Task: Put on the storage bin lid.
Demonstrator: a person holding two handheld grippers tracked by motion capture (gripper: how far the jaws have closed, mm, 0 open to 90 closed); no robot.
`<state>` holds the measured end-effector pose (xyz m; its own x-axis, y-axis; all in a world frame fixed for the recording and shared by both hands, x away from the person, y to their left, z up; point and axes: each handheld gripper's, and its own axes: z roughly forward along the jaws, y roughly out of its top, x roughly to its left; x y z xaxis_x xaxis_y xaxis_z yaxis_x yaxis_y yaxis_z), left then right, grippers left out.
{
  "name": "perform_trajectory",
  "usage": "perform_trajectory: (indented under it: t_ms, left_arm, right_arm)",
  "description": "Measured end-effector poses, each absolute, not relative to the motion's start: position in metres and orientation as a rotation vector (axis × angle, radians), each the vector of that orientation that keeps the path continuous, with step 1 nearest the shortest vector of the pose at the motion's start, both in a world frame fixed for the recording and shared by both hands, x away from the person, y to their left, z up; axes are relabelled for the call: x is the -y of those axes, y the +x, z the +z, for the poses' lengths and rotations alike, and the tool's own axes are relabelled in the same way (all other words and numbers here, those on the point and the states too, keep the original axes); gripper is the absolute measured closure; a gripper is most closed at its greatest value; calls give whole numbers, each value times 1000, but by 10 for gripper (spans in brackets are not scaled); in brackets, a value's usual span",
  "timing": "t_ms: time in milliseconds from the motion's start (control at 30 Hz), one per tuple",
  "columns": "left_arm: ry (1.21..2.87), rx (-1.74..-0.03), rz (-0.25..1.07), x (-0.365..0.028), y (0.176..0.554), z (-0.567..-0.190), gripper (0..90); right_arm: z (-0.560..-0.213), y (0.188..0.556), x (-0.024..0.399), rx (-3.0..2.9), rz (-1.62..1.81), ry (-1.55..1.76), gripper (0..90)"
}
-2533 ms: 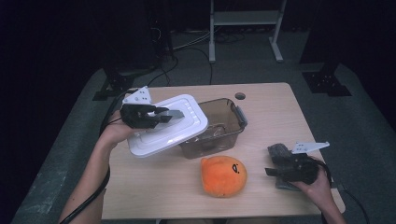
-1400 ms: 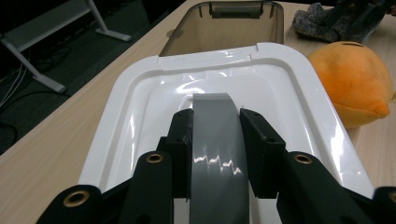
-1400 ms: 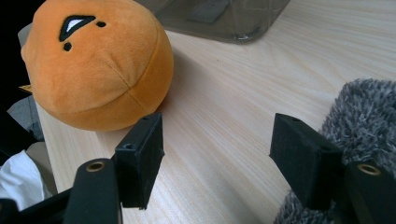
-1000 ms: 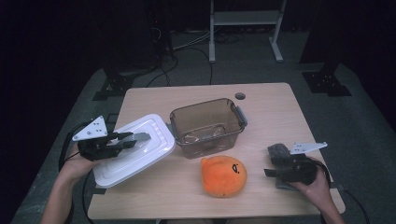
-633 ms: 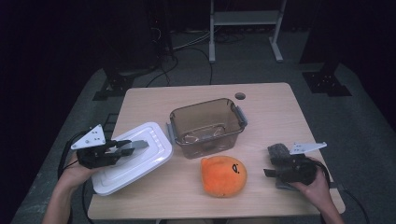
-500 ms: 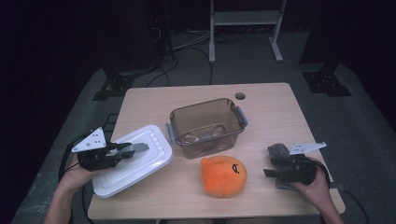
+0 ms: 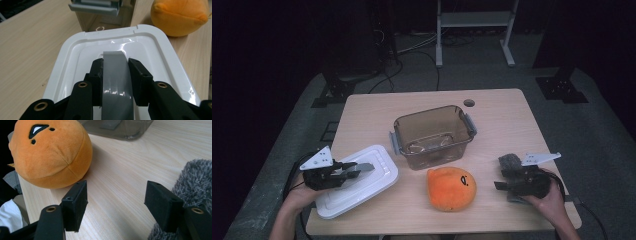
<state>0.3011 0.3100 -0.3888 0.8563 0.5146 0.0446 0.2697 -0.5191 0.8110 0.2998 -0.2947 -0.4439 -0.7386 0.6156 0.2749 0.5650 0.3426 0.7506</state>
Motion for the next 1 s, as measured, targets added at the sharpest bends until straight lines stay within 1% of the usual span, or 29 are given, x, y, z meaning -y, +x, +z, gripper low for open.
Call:
perform_trajectory:
  t_ms: [433, 1000]
  left_arm:
    - [2166, -608, 285, -303, 308, -423, 662]
    - [2206, -636, 236, -299, 310, -444, 660]
  right_arm:
    - [-444, 300, 294, -2532, 1376, 1110, 336]
    - [-445, 300, 293, -2539, 1375, 1104, 336]
